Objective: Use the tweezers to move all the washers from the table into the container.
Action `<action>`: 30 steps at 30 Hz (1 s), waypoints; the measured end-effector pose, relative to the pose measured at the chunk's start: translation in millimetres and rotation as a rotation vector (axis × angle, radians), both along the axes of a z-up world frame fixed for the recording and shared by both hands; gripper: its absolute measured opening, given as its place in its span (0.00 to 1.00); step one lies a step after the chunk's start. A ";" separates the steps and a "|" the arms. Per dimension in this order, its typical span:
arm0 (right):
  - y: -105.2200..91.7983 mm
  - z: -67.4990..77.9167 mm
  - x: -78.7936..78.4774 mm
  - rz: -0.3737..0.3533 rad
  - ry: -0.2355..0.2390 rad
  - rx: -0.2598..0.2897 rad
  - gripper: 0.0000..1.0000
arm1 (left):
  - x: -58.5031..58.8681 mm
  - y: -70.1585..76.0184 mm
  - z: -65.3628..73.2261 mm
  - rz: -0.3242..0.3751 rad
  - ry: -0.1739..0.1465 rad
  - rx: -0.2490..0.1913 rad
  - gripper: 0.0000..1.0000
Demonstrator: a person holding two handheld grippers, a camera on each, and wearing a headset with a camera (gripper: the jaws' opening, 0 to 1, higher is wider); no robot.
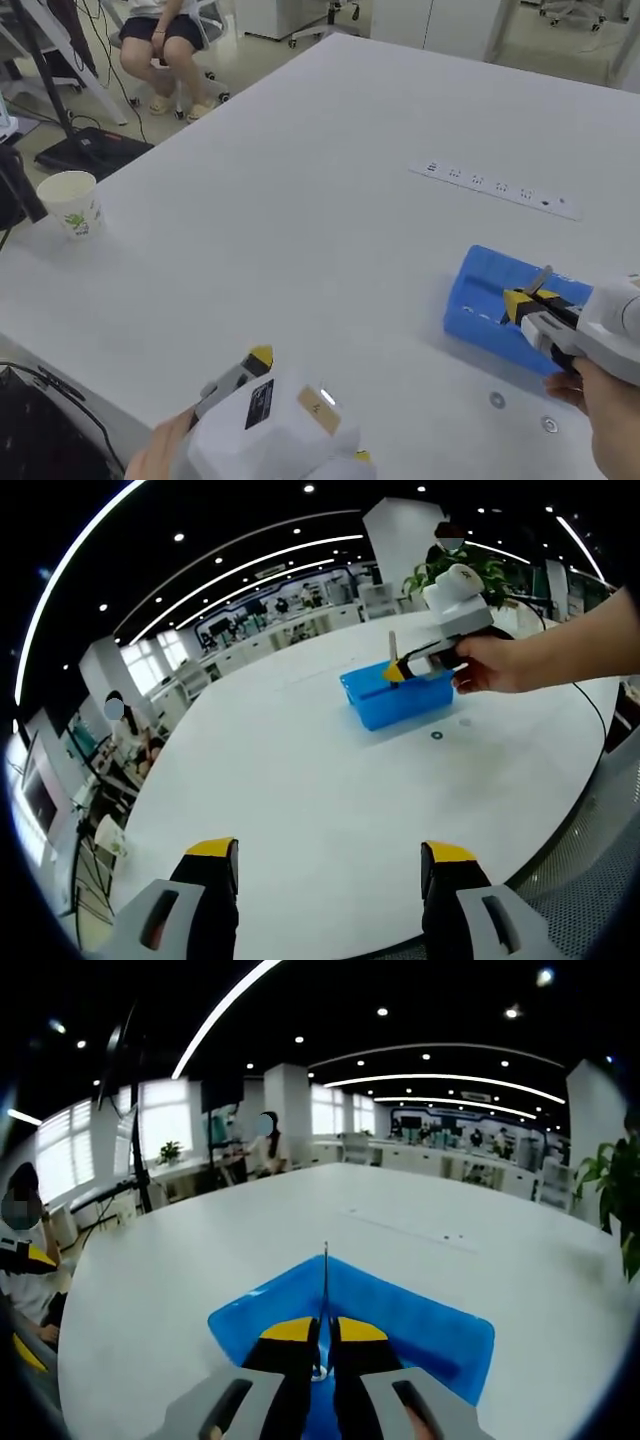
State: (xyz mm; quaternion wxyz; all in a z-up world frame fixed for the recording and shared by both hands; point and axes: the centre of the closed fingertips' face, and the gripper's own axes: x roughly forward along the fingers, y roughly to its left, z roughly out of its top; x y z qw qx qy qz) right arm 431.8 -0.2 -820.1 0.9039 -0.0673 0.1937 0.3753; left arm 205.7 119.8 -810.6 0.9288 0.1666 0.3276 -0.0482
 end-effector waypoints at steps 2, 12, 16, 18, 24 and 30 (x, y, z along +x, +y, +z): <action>-1.2 -0.6 -0.9 0.000 0.000 -0.011 0.03 | 0.2 0.0 0.4 0.000 -0.002 0.001 0.76; -3.5 6.5 0.9 0.011 0.000 -0.041 0.04 | 0.4 0.9 2.1 0.006 -0.009 0.000 0.76; -5.5 18.4 0.5 0.008 -0.008 -0.023 0.04 | 0.8 0.6 3.1 0.005 -0.015 0.000 0.76; -7.2 27.1 -1.1 0.009 -0.019 -0.006 0.04 | 0.7 0.4 3.5 0.004 -0.016 -0.001 0.77; -9.3 51.7 -14.5 0.025 -0.037 0.055 0.04 | 1.5 0.4 5.5 0.004 -0.030 -0.003 0.77; -9.8 64.8 -33.3 0.048 -0.050 0.094 0.04 | 1.7 -0.4 5.6 -0.001 -0.031 -0.002 0.79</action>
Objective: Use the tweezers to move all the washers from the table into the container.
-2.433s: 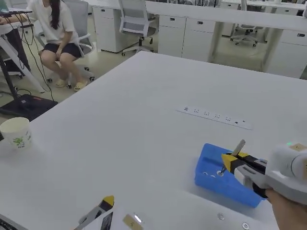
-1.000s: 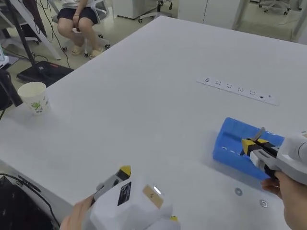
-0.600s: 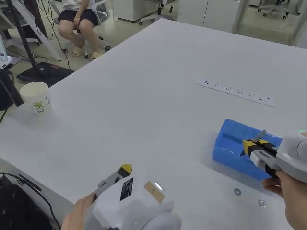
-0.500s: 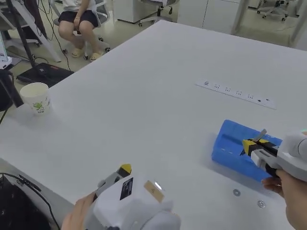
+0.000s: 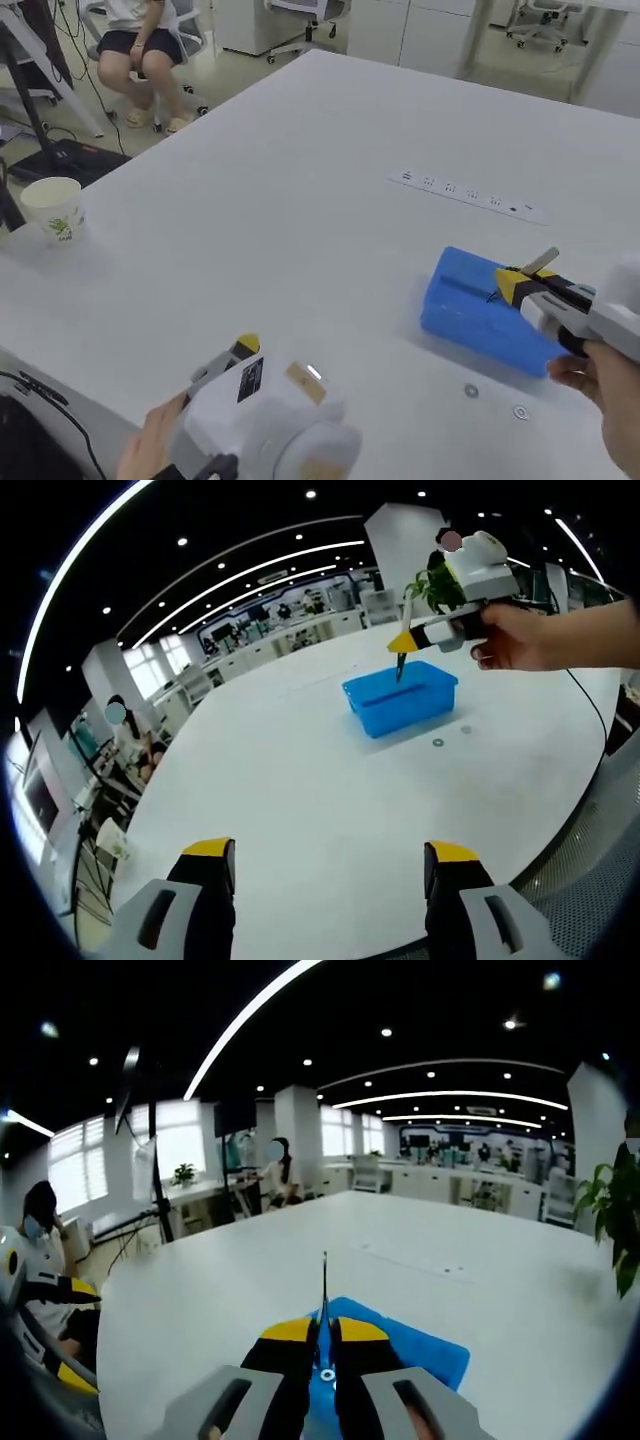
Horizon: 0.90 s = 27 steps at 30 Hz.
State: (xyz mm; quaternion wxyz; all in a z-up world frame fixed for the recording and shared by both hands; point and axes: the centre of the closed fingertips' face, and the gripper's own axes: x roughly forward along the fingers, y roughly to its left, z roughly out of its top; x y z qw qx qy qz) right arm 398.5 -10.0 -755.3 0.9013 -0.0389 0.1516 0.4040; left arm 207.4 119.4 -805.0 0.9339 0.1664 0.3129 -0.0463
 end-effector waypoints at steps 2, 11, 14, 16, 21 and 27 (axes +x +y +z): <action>1.0 0.5 -7.5 0.011 0.000 0.003 0.04 | 0.0 0.0 -0.2 0.000 0.001 -0.001 0.79; -0.7 -11.8 -35.0 0.047 0.021 -0.004 0.04 | 0.2 -0.1 -0.7 0.000 0.003 0.000 0.80; -5.0 -18.7 -40.6 0.047 0.035 -0.016 0.04 | 0.3 -0.6 -1.4 -0.002 0.004 0.000 0.80; -7.8 -23.1 -42.8 0.045 0.047 -0.018 0.04 | 0.2 -0.5 -1.5 -0.003 0.005 0.002 0.80; -11.2 -38.0 -48.6 0.054 0.070 -0.048 0.04 | 0.0 -0.4 -1.9 -0.002 0.007 0.001 0.80; -12.9 -52.7 -49.3 0.060 0.107 -0.060 0.04 | -0.1 -1.2 -2.5 -0.008 0.010 0.003 0.79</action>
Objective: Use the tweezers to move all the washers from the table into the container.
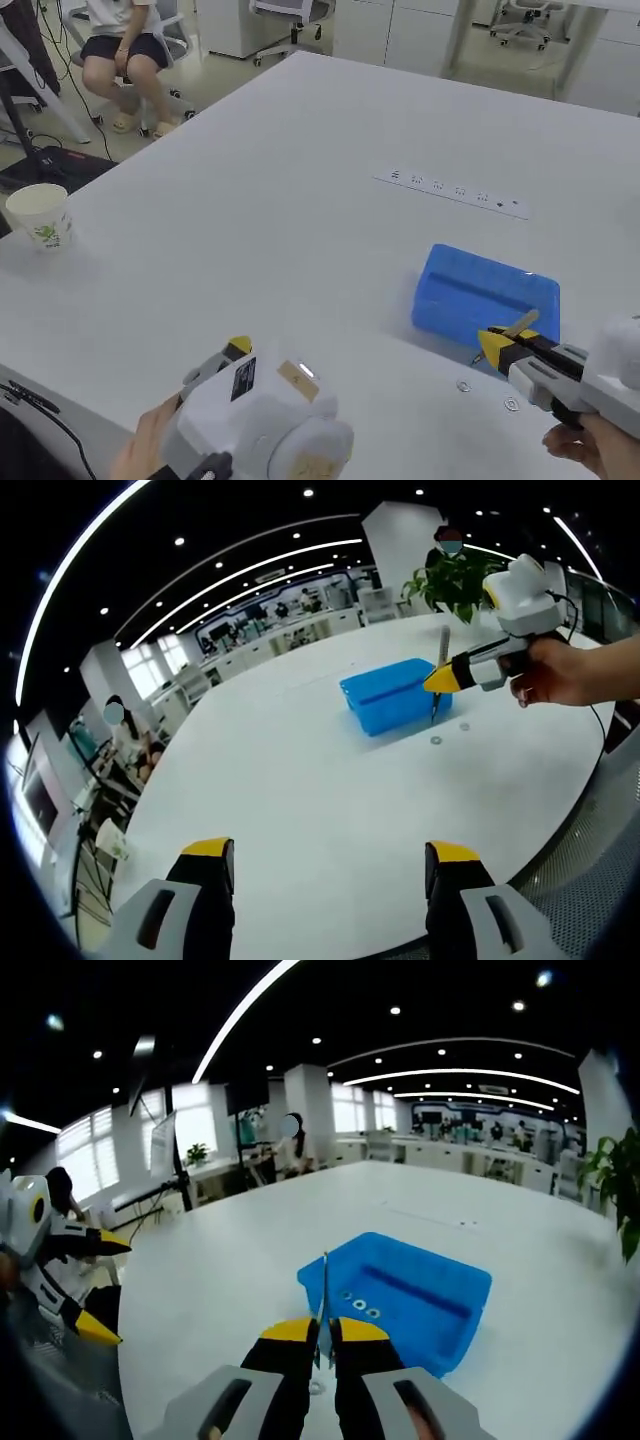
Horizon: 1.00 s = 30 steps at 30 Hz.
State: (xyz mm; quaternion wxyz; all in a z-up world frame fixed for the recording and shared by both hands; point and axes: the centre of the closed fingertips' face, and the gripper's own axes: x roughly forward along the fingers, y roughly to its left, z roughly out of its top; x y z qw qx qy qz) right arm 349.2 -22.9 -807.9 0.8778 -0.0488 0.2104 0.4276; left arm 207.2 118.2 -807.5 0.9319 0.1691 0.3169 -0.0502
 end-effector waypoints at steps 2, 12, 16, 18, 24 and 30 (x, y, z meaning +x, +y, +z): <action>1.3 -5.5 -2.1 0.010 0.037 0.012 0.04 | -0.1 -0.2 -0.3 -0.001 0.001 -0.001 0.79; -4.6 -21.7 -1.0 0.014 0.046 -0.027 0.04 | -0.2 0.2 -0.4 0.000 0.004 0.001 0.79; -5.1 -24.5 -1.9 0.013 0.045 -0.026 0.04 | -0.1 1.1 -0.3 0.004 0.004 0.001 0.79; -5.0 -24.8 -1.4 0.015 0.033 -0.029 0.04 | -0.2 1.0 -0.6 0.003 0.006 0.002 0.79; -5.0 -26.2 -3.4 0.032 -0.005 -0.053 0.03 | -0.4 1.5 -1.1 0.004 0.009 0.005 0.79; -4.9 -26.0 -2.1 0.048 0.013 -0.076 0.02 | -0.5 1.2 -1.4 0.002 0.010 0.006 0.79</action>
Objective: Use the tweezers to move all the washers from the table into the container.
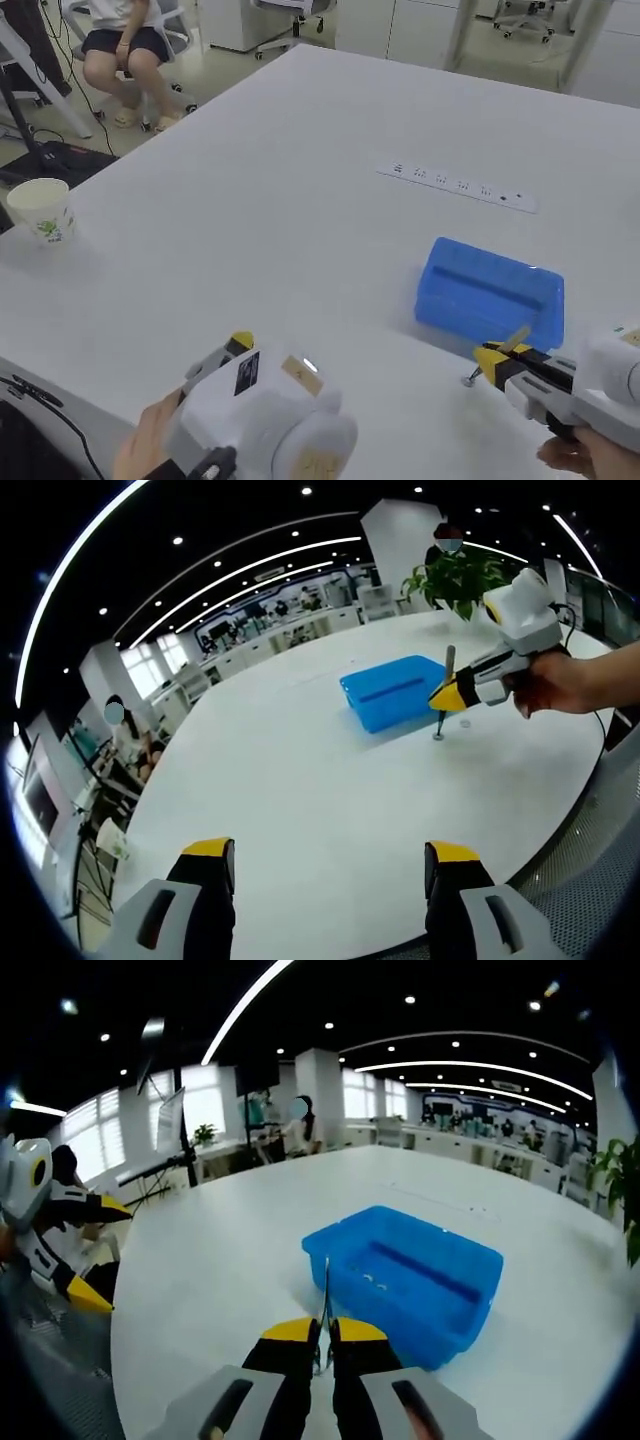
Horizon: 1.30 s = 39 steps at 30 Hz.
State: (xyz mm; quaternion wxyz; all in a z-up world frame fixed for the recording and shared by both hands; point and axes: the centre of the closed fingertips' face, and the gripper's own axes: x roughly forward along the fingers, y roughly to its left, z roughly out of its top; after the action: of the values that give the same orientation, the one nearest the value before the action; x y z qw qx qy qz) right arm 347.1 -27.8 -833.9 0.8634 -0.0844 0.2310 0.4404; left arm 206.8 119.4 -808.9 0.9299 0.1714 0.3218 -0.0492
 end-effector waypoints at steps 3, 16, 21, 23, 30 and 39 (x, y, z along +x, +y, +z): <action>2.8 -0.2 -2.1 0.019 -0.005 -0.020 0.02 | 0.1 0.8 -0.1 0.004 0.000 0.001 0.79; 4.3 21.9 -7.0 0.046 -0.030 -0.030 0.02 | 0.0 1.6 1.6 0.009 -0.008 -0.001 0.79; 1.4 37.1 -3.7 0.037 -0.041 -0.014 0.02 | 0.1 1.2 1.4 0.008 -0.009 -0.001 0.79; 1.7 43.7 -2.7 0.031 -0.031 0.008 0.02 | -0.1 1.1 0.6 0.007 -0.005 0.001 0.79; 3.2 59.3 2.8 0.018 -0.035 0.043 0.02 | -0.1 1.5 0.5 0.010 -0.004 0.002 0.79; 3.3 71.6 17.2 0.002 -0.061 0.056 0.02 | -0.6 0.5 -0.2 0.005 0.002 0.006 0.79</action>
State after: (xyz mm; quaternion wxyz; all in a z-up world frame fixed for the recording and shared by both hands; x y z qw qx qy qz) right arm 364.2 -24.5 -762.4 0.8717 -0.0737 0.1921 0.4447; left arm 206.2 120.0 -809.2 0.9292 0.1732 0.3232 -0.0462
